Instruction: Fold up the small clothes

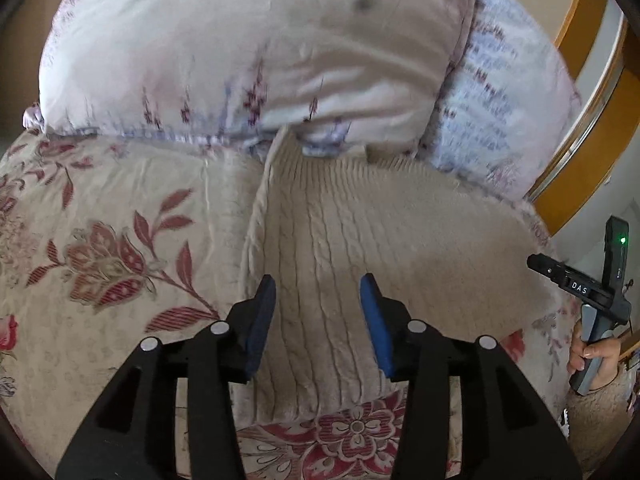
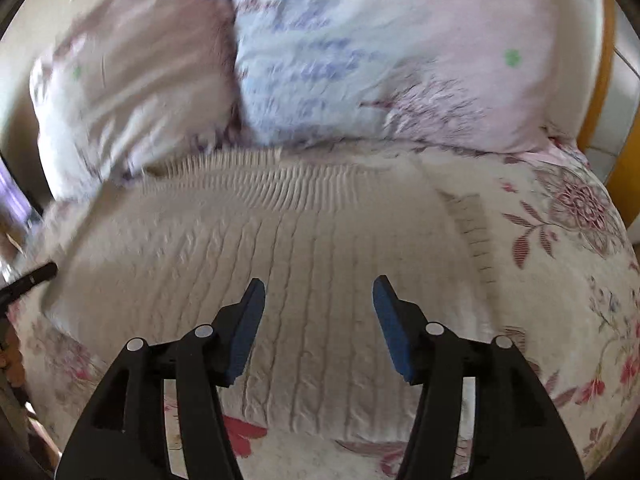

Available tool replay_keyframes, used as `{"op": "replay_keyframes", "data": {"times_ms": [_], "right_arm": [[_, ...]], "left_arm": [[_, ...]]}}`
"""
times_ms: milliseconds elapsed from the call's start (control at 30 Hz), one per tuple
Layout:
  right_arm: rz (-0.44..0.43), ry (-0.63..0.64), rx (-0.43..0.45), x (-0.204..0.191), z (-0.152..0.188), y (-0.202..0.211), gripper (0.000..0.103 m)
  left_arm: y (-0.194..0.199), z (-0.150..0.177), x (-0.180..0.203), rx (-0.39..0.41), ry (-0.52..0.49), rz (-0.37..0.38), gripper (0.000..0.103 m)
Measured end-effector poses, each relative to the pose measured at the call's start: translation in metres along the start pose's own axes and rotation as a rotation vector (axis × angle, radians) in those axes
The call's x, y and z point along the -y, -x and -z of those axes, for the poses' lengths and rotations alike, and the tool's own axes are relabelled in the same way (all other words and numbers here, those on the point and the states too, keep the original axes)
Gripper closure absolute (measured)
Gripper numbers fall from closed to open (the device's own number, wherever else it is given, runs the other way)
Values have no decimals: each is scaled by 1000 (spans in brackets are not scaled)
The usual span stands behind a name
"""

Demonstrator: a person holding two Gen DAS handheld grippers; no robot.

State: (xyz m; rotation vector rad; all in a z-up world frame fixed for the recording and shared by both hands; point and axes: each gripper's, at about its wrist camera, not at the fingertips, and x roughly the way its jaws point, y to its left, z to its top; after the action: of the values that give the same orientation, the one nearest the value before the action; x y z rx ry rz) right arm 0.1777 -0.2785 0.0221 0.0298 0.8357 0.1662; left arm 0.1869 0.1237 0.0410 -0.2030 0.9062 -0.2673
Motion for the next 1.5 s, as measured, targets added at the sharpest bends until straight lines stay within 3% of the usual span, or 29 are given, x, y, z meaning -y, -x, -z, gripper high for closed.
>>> {"op": "replay_keyframes", "data": {"times_ms": [67, 133, 333, 433, 500, 733, 1267, 1500], "right_arm": [[27, 32, -72, -5, 9, -19, 37], [38, 67, -32, -8, 14, -18, 37], [42, 56, -35, -11, 12, -15, 37], [23, 1, -22, -11, 6, -9, 36], [-2, -7, -1, -16, 1, -7, 36], [-9, 46, -8, -44, -11, -18, 35], [58, 131, -5, -62, -1, -36, 32], [50, 128, -9, -61, -2, -36, 32]], "left_arm": [[-12, 4, -6, -42, 17, -14, 60], [-14, 8, -10, -34, 17, -5, 61], [-8, 9, -14, -29, 53, 38, 60], [6, 1, -31, 15, 164, 105, 55], [9, -6, -42, 29, 221, 98, 48], [-16, -22, -73, -44, 371, 96, 48], [-37, -28, -64, -48, 376, 111, 48], [-41, -28, -66, -64, 408, 142, 59]]}}
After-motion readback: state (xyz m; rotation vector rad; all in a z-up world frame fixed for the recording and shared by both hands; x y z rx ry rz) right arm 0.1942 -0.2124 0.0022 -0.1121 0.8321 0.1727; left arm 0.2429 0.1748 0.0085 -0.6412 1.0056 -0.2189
